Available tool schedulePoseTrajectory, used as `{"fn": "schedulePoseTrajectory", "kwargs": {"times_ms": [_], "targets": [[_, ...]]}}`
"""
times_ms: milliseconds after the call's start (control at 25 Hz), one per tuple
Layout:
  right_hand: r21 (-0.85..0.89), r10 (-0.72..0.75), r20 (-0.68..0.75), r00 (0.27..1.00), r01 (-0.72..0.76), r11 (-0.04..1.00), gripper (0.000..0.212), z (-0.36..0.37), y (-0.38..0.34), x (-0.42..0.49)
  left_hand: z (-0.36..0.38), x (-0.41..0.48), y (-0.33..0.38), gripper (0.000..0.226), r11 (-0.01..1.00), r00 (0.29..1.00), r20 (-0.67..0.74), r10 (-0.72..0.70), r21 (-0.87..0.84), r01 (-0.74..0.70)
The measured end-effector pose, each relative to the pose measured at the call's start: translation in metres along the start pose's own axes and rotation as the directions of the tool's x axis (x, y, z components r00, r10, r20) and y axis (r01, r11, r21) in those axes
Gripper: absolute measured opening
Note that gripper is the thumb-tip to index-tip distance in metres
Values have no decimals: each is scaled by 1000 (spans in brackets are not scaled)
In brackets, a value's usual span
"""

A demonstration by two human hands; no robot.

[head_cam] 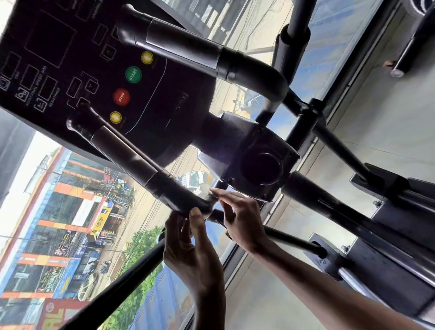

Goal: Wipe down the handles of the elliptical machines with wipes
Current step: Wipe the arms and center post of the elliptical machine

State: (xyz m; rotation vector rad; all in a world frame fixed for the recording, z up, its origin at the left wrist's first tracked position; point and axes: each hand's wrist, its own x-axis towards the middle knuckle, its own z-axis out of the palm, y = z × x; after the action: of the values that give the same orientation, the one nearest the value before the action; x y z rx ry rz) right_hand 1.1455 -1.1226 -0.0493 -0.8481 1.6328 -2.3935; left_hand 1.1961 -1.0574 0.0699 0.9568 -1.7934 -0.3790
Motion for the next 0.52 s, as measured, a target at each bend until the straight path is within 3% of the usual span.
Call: {"fn": "schedulePoseTrajectory", "kwargs": {"times_ms": [160, 240, 360, 440, 520], "targets": [[131, -45, -87, 995, 56, 990, 24, -20, -43, -13, 0, -1, 0, 15, 1000, 1000, -3, 3, 5, -3], [83, -93, -83, 992, 100, 992, 26, -20, -42, -13, 0, 0, 0, 18, 1000, 1000, 14, -8, -18, 8], [-21, 5, 9, 1000, -5, 1000, 33, -13, -25, -3, -5, 1, -1, 19, 999, 998, 49, -30, -36, 32], [3, 42, -26, 999, -42, 999, 27, -17, -39, -6, -8, 2, -2, 15, 996, 997, 54, -62, -57, 65], [85, -6, -103, 995, 15, 996, 24, -27, -64, -15, -9, 2, -3, 13, 993, 995, 52, -88, -71, 91]]}}
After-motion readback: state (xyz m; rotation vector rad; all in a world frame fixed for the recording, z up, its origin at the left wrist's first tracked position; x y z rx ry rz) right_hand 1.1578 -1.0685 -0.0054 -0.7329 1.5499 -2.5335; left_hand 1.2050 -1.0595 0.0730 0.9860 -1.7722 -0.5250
